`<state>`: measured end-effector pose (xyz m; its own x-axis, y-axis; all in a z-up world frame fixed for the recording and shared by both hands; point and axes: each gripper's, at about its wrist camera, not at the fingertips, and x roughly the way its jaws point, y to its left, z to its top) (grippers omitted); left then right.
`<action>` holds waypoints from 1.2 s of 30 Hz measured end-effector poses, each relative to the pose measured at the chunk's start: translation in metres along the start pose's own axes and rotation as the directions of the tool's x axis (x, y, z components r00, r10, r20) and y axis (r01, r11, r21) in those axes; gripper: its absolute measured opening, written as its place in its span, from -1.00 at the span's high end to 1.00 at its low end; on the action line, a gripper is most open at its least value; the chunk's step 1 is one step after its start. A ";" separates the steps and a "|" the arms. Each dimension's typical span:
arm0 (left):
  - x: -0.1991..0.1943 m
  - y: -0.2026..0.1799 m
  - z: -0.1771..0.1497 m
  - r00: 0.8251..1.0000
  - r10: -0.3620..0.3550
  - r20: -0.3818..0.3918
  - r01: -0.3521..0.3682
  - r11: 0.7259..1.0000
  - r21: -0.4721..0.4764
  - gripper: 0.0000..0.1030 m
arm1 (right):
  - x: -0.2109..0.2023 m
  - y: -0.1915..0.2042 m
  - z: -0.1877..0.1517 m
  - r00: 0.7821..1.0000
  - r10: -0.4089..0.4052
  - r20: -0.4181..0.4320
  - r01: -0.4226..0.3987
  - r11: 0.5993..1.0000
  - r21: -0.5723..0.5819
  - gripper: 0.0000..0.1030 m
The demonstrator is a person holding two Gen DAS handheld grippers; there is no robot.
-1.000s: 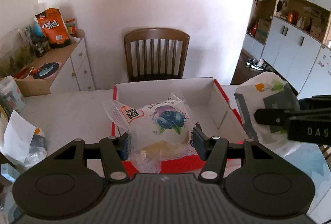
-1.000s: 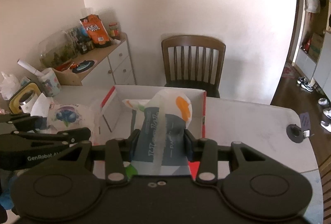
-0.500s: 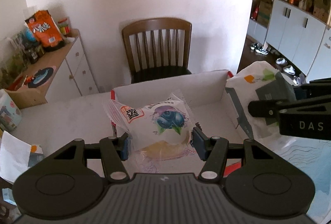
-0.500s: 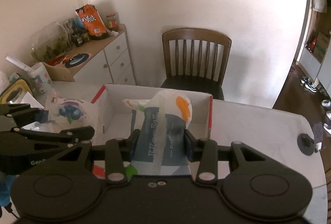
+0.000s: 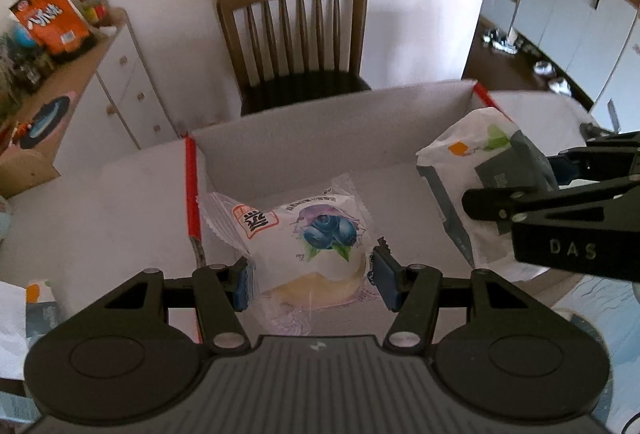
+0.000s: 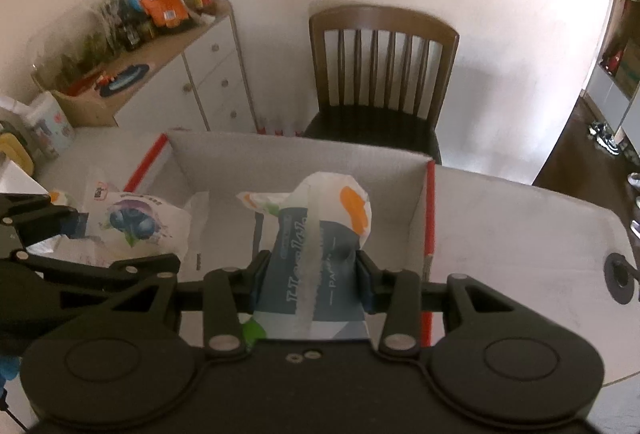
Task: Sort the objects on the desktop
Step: 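Carry the cake packet and drink pouch with both tools into the red box, then open both tools to release the packet and pouch inside the box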
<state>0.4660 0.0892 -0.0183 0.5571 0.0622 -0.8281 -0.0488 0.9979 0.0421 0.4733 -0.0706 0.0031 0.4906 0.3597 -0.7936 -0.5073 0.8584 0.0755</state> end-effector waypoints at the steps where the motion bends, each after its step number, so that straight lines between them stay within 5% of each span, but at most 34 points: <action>1: 0.005 0.000 0.001 1.000 -0.001 -0.013 0.001 1.000 0.007 -0.12 | 0.005 0.001 0.000 1.000 -0.001 -0.011 0.001 1.000 -0.004 0.17; 16: 0.056 -0.008 0.009 0.989 -0.001 -0.149 0.019 0.993 0.118 -0.12 | 0.064 0.003 -0.005 0.988 -0.027 -0.152 0.021 0.999 -0.038 0.17; 36: 0.074 -0.014 0.011 0.966 0.009 -0.257 0.037 0.984 0.174 -0.13 | 0.081 0.006 -0.013 0.971 -0.051 -0.234 0.036 0.997 -0.066 0.12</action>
<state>0.5167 0.0802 -0.0745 0.3252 0.0651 -0.9434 0.1164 0.9873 0.1083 0.5006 -0.0414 -0.0688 0.3360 0.2198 -0.9159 -0.5344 0.8452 0.0068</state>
